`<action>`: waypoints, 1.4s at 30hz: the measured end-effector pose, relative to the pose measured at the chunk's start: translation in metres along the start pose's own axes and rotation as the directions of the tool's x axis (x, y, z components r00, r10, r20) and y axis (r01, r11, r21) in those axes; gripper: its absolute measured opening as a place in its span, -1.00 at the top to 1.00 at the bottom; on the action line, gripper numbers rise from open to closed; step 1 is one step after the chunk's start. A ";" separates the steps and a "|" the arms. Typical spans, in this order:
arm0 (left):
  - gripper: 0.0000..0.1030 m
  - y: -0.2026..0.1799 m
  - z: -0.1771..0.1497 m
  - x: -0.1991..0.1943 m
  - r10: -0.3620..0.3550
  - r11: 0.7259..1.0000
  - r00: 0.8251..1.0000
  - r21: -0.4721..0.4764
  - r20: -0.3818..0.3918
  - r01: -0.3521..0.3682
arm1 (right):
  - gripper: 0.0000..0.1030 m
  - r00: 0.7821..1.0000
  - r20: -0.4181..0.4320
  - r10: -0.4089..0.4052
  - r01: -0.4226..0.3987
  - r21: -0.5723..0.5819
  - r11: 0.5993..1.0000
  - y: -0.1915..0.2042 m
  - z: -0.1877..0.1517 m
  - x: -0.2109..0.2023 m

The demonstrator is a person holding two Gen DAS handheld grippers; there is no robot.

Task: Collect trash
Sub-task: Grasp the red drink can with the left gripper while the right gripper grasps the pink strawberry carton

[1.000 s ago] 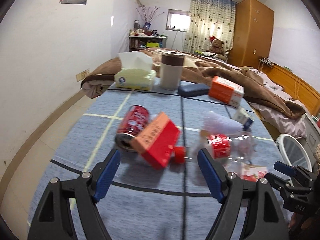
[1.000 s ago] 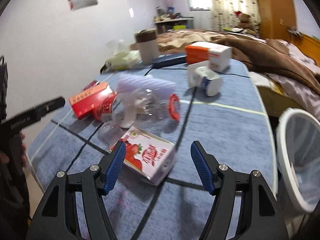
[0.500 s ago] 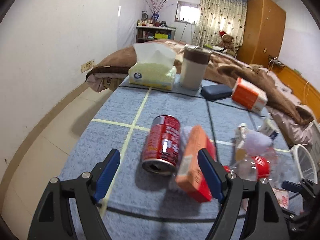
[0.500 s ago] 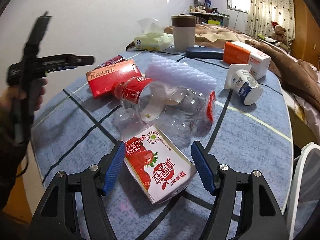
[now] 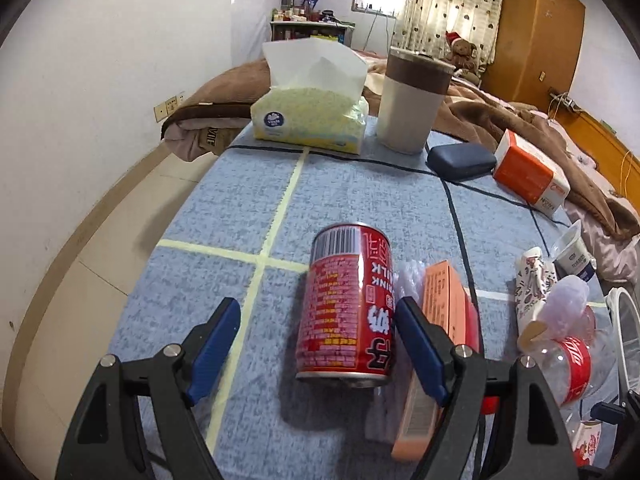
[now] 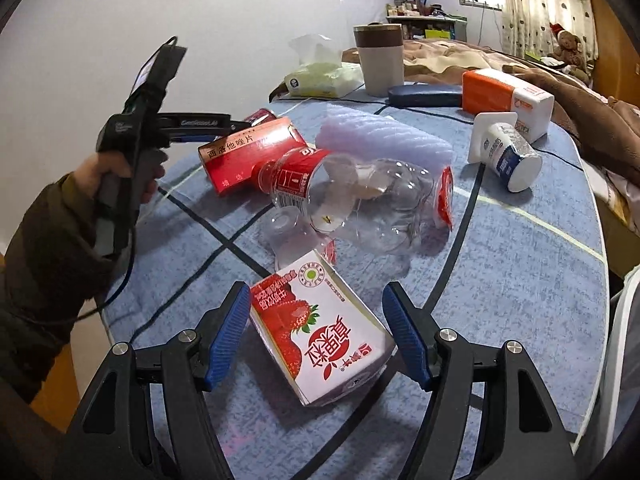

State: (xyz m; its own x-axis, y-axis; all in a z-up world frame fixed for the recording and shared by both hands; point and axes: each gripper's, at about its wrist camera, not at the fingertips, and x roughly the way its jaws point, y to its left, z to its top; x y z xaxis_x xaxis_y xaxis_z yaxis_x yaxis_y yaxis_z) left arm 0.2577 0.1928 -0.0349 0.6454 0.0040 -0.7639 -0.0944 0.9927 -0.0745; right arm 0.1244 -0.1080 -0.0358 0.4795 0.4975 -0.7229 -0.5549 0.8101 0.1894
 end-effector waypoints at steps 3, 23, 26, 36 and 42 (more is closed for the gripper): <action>-0.58 -0.003 0.004 0.008 -0.006 1.000 1.000 0.004 -0.017 0.006 | -0.36 1.000 -0.013 -0.014 0.013 -0.040 0.999 0.005 -0.001 0.003; -0.07 -0.002 0.004 0.029 -0.023 1.000 0.998 -0.021 -0.062 0.022 | -0.39 0.997 -0.069 0.018 -0.026 -0.115 0.993 0.016 -0.009 0.008; -0.07 0.003 -0.003 0.022 -0.016 0.999 0.998 -0.035 -0.053 0.014 | -0.39 0.996 -0.083 0.014 -0.021 -0.091 0.996 0.013 -0.013 0.010; -0.06 0.015 -0.033 -0.007 0.006 0.998 1.000 -0.062 -0.025 -0.007 | -0.31 0.999 -0.042 0.022 -0.024 -0.040 0.999 0.017 -0.025 0.004; -0.06 0.015 -0.049 -0.019 -0.009 0.997 1.000 -0.081 -0.012 0.008 | 0.26 1.000 -0.017 0.001 -0.001 0.000 1.000 0.014 -0.031 0.002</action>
State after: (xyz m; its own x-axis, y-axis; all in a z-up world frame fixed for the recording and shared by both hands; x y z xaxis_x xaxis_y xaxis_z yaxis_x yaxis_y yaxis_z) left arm 0.2069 0.2014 -0.0525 0.6373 -0.0065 -0.7706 -0.1500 0.9798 -0.1324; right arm 0.0962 -0.1057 -0.0553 0.4676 0.4926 -0.7340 -0.5549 0.8099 0.1900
